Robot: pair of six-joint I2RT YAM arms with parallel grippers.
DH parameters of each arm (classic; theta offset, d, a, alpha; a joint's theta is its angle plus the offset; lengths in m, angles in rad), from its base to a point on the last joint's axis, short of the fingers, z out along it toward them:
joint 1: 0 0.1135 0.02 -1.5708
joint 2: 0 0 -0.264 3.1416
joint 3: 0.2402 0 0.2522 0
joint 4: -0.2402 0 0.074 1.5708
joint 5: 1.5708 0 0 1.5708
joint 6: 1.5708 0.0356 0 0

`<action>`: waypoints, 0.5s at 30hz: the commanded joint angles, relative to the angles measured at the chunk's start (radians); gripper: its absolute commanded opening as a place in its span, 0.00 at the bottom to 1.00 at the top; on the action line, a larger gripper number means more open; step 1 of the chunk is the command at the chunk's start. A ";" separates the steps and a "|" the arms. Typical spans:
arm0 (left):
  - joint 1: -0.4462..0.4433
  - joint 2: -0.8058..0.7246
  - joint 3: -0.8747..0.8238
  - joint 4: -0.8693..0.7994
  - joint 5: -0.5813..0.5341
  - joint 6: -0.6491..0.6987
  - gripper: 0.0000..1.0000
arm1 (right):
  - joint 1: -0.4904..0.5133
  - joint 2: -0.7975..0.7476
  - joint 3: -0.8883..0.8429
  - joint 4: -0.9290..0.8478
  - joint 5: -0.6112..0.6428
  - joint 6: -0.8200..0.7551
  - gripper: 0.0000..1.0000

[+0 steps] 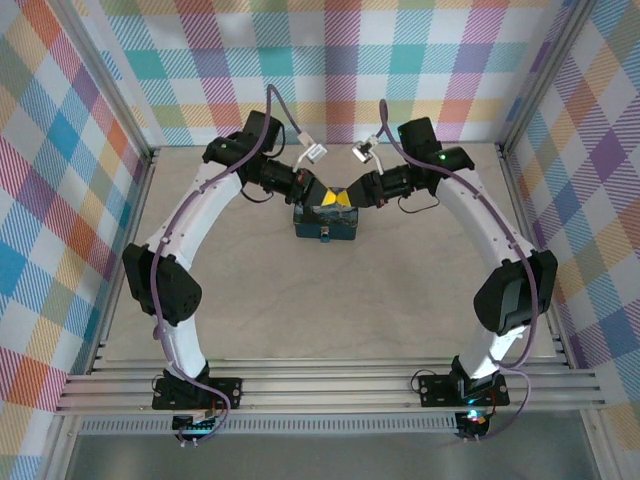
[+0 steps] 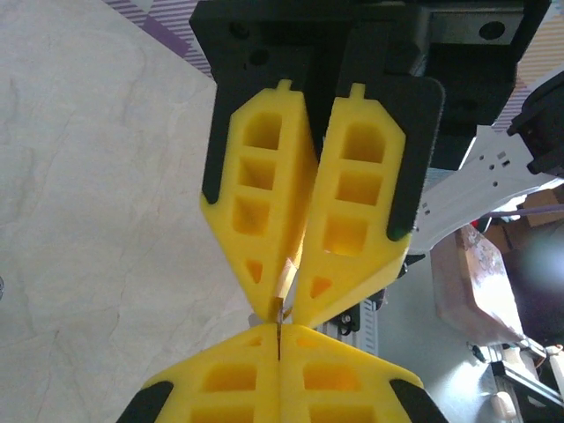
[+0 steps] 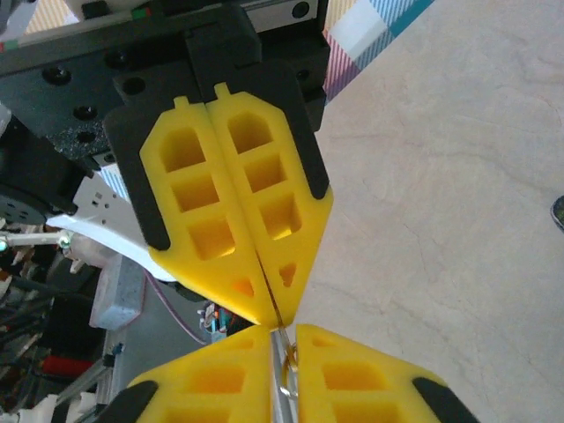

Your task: Unlock the padlock with the key

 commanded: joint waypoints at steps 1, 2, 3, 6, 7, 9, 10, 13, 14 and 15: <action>0.012 -0.010 0.030 -0.007 0.037 0.007 0.00 | 0.010 0.039 0.054 -0.101 -0.042 -0.071 0.06; 0.016 -0.009 0.031 0.002 0.037 -0.009 0.00 | 0.010 0.049 0.066 -0.115 -0.042 -0.065 0.04; 0.019 -0.009 0.031 0.010 0.037 -0.022 0.00 | 0.010 0.061 0.079 -0.126 -0.044 -0.049 0.02; 0.024 -0.008 0.029 0.045 0.028 -0.071 0.00 | 0.010 0.096 0.106 -0.115 -0.068 0.037 0.00; 0.026 -0.008 0.029 0.056 0.023 -0.089 0.00 | 0.010 0.101 0.103 -0.093 -0.076 0.078 0.00; 0.032 -0.009 0.029 0.080 0.017 -0.137 0.12 | 0.011 0.091 0.063 0.005 -0.094 0.184 0.00; 0.036 -0.007 0.029 0.091 0.012 -0.164 0.18 | 0.010 0.079 0.036 0.062 -0.095 0.232 0.00; 0.064 -0.004 0.026 0.106 -0.016 -0.243 0.27 | 0.009 0.009 -0.092 0.312 -0.062 0.377 0.00; 0.080 -0.009 0.008 0.124 -0.027 -0.268 0.30 | 0.009 -0.012 -0.129 0.383 -0.037 0.419 0.00; 0.098 -0.025 -0.021 0.156 -0.037 -0.312 0.35 | 0.007 -0.029 -0.155 0.426 -0.001 0.446 0.00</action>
